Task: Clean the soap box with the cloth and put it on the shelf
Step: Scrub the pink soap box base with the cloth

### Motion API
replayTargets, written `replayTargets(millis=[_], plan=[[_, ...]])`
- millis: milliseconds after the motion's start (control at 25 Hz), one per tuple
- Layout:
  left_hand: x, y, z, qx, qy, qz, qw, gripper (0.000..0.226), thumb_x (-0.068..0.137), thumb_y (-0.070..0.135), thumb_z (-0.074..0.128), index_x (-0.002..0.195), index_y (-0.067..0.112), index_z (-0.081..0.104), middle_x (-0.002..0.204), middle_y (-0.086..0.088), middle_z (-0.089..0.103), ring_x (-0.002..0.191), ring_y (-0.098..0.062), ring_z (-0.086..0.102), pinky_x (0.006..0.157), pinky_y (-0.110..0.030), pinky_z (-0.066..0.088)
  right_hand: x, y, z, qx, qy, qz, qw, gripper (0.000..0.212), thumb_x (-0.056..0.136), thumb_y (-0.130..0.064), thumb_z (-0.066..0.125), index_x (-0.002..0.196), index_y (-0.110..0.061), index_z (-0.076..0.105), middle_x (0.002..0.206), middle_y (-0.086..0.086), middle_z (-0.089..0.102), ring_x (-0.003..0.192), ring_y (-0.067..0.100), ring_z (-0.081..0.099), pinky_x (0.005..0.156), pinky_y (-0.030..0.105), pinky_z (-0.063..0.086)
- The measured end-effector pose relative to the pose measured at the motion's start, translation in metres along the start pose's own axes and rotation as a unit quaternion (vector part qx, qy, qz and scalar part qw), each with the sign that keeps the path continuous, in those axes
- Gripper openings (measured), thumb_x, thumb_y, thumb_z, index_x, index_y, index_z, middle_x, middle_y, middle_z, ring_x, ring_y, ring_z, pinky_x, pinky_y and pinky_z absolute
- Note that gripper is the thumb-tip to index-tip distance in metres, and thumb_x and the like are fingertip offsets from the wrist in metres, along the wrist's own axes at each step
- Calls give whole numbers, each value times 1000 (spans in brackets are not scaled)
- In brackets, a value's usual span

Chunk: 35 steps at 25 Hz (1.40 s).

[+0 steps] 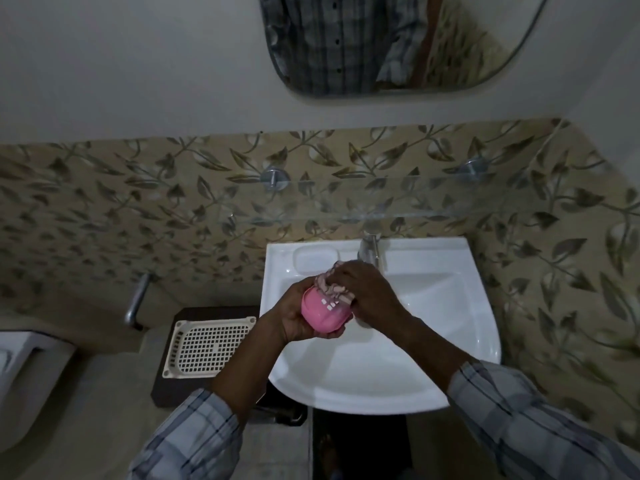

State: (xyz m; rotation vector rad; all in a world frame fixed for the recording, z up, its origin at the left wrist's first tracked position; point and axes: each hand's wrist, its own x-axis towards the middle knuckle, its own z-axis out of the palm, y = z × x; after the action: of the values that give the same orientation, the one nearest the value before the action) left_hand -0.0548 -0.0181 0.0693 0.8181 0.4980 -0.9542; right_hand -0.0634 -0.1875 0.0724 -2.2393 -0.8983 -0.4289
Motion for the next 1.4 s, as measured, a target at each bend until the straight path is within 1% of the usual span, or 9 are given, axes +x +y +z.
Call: replayTargets(millis=[280,400,560,720,920,1000,1160,1280,1400], plan=[[5,1,17,-38,-2,-12,999,40,91,37,56,93,2,76,94,-19,74,85,-36,71,83,-43,56,-1,15,-20,-50,4,-25,998,23,83,-3,70,104,-8,77,96,18,70,97,36,64,102,64,41],[6,-2,27,-35,-11,8,999,41,93,37,55,97,2,75,97,-18,75,90,-32,72,91,-45,51,-9,17,-33,-91,-30,-43,994,31,85,-19,59,111,-13,73,98,12,69,99,33,61,103,52,44],[10,-16,37,-17,5,99,995,44,92,40,59,114,5,71,108,-16,71,96,-28,67,90,-41,54,-12,14,-44,-121,-74,265,954,30,85,-30,67,109,-11,71,100,13,70,99,35,63,86,39,48],[16,-36,46,25,66,158,985,50,99,46,48,126,7,62,113,-19,71,98,-30,71,83,-43,59,-15,1,-38,-32,-43,417,907,25,87,-34,67,96,-11,71,93,10,75,89,30,70,64,28,45],[16,-37,57,14,60,192,979,53,102,41,44,138,3,53,133,-23,57,116,-33,59,106,-48,44,-10,6,-46,-51,-31,321,945,28,89,-26,66,114,-14,70,107,11,69,102,30,64,80,36,51],[18,-40,58,-9,90,210,974,53,101,42,43,132,1,56,123,-24,63,106,-33,65,97,-47,51,-14,6,-51,-31,-37,316,948,23,89,-26,66,108,-13,72,102,11,70,95,32,67,77,35,53],[18,-34,67,-44,77,163,983,54,99,46,43,115,-3,61,97,-23,73,87,-33,72,82,-43,59,-41,17,-63,20,-70,-12,997,30,78,-5,74,108,-6,75,96,16,69,85,34,64,78,40,49],[18,-26,69,-49,61,153,985,52,99,45,44,111,-1,63,93,-22,75,81,-31,75,78,-42,58,-41,29,-71,29,-40,38,998,31,76,0,76,106,-8,76,94,15,69,82,34,62,74,44,52],[18,-23,70,-22,64,133,989,49,94,47,51,105,1,68,87,-20,74,78,-29,73,78,-38,59,-50,27,-66,16,-60,-43,997,32,76,-1,74,107,-9,76,96,12,69,85,32,61,80,40,48]])
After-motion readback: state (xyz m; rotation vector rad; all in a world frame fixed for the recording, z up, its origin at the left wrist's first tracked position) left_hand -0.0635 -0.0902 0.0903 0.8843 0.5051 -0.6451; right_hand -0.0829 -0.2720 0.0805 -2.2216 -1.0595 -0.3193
